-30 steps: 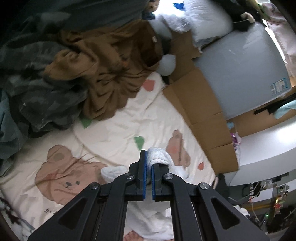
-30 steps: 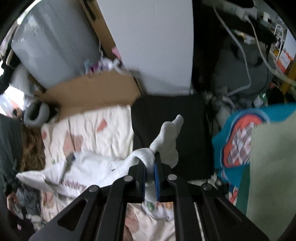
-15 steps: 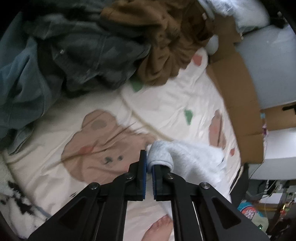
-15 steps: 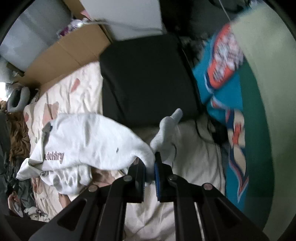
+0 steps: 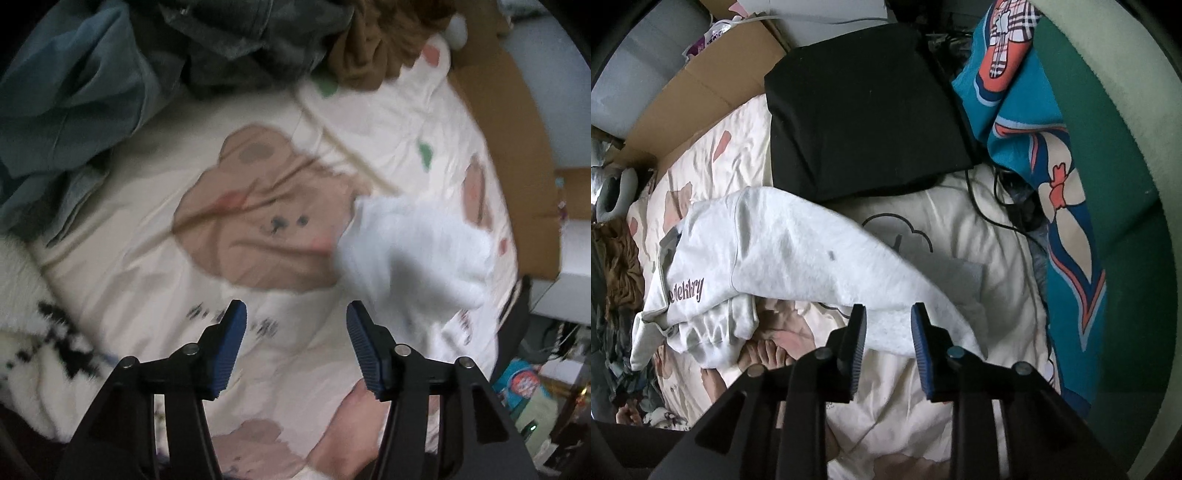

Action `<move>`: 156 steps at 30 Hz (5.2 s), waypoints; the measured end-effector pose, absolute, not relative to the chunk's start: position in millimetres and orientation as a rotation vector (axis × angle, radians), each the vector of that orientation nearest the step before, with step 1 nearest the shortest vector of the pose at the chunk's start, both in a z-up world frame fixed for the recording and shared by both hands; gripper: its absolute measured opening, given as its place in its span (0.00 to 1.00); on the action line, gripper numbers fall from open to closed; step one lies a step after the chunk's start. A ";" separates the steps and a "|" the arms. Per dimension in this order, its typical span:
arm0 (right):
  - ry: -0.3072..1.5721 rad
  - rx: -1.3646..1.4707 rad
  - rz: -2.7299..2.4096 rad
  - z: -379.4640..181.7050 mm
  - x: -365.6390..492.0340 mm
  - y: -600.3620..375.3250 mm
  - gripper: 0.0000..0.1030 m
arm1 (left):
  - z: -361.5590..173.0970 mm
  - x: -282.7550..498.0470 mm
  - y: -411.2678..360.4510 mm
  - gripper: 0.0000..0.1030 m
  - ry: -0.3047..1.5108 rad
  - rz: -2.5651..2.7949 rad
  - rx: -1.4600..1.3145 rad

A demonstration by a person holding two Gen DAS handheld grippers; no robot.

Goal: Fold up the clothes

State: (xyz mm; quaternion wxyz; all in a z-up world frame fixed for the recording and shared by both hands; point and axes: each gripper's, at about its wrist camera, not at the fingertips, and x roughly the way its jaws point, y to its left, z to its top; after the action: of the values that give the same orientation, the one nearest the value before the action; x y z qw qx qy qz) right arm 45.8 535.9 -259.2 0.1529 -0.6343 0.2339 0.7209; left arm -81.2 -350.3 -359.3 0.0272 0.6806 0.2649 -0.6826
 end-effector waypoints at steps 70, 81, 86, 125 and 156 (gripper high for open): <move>0.626 -1.887 2.411 -333.8 -45.3 455.7 0.34 | -386.7 -172.1 -44.1 0.14 -1.353 -2.349 2.563; 0.566 -1.869 2.454 -334.8 -73.1 452.0 0.34 | -375.4 -181.2 -49.5 0.12 -1.223 -2.412 2.549; 0.560 -1.858 2.475 -333.6 -84.7 448.1 0.34 | -381.6 -182.9 -46.3 0.18 -1.163 -2.373 2.612; 0.503 -1.811 2.647 -362.1 -153.0 431.0 0.34 | -335.1 -182.7 -91.8 0.12 -1.217 -2.605 2.254; 0.262 -1.972 2.734 -395.9 -225.4 403.5 0.33 | -316.4 -228.9 -132.4 0.11 -0.771 -2.745 2.151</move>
State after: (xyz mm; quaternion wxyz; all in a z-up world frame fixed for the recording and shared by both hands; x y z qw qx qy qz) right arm -225.4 403.5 -395.9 -0.1197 -0.5791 0.0769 0.8027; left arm -228.9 -132.4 -316.4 -0.2134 0.5884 -0.2108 -0.7509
